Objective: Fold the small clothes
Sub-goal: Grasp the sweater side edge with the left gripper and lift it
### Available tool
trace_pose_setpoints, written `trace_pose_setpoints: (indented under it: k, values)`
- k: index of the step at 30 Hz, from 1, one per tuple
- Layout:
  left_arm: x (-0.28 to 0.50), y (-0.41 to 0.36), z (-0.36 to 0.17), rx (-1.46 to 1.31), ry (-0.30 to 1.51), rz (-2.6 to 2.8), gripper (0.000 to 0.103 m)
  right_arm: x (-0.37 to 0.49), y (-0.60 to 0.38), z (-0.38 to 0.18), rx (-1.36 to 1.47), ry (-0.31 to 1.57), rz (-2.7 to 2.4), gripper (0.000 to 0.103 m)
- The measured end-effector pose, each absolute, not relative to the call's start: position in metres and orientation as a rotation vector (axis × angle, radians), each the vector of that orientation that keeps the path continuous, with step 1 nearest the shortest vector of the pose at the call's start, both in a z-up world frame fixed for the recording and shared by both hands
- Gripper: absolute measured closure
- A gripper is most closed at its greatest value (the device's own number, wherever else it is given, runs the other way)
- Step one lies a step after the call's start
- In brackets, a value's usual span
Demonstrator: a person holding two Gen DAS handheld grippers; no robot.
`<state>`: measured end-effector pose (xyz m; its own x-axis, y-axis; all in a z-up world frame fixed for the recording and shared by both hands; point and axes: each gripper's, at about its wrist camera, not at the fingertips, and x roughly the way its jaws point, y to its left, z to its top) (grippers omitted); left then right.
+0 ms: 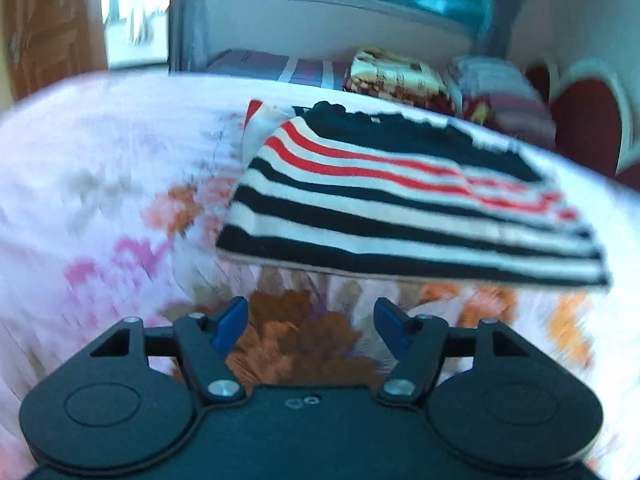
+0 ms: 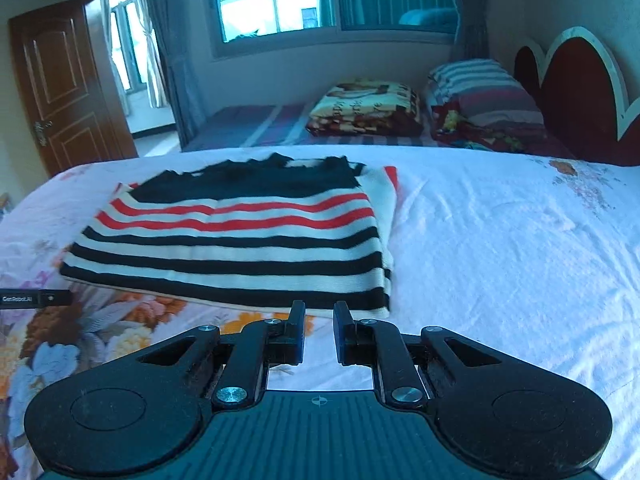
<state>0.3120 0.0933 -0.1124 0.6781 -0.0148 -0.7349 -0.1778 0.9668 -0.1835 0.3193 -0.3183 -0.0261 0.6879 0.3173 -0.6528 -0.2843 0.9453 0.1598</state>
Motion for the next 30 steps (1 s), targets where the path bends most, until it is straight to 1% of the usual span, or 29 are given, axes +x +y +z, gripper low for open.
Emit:
trace_pose_setpoints:
  k: [4, 6, 8, 12, 15, 16, 17, 18, 19, 20, 23, 27, 30]
  values:
    - [0.318, 0.124, -0.131, -0.585, 0.785, 0.093, 0.04, 0.33, -0.304, -0.021, 0.063, 0.72, 0.36, 0.089]
    - [0.328, 0.138, -0.144, -0.721, 0.748, 0.094, 0.044, 0.345, -0.295, -0.02, 0.087, 0.713, 0.379, 0.089]
    - [0.339, 0.149, -0.154, -0.829, 0.7, 0.093, 0.046, 0.364, -0.284, -0.022, 0.119, 0.72, 0.397, 0.089]
    - [0.364, 0.161, -0.171, -0.986, 0.61, 0.092, 0.046, 0.403, -0.257, -0.03, 0.159, 0.743, 0.414, 0.089]
    - [0.379, 0.158, -0.175, -1.012, 0.56, 0.114, 0.047, 0.426, -0.239, -0.036, 0.178, 0.754, 0.425, 0.089]
    - [0.383, 0.157, -0.176, -1.02, 0.546, 0.124, 0.051, 0.432, -0.233, -0.039, 0.183, 0.76, 0.429, 0.089]
    - [0.387, 0.158, -0.179, -1.035, 0.529, 0.135, 0.059, 0.439, -0.227, -0.042, 0.18, 0.767, 0.432, 0.089]
    - [0.39, 0.159, -0.182, -1.056, 0.515, 0.148, 0.064, 0.445, -0.22, -0.044, 0.173, 0.772, 0.435, 0.089]
    - [0.392, 0.16, -0.186, -1.077, 0.511, 0.16, 0.075, 0.45, -0.214, -0.047, 0.166, 0.774, 0.437, 0.089]
    - [0.397, 0.161, -0.192, -1.101, 0.51, 0.171, 0.083, 0.454, -0.208, -0.05, 0.16, 0.779, 0.436, 0.089]
    - [0.406, 0.163, -0.195, -1.135, 0.502, 0.168, 0.089, 0.464, -0.192, -0.061, 0.138, 0.804, 0.434, 0.089]
    - [0.394, 0.169, -0.181, -1.141, 0.425, 0.058, 0.089, 0.465, -0.176, -0.068, 0.107, 0.804, 0.455, 0.089]
    - [0.397, 0.174, -0.198, -1.149, 0.497, 0.072, 0.089, 0.468, -0.16, -0.084, 0.019, 0.811, 0.448, 0.089]
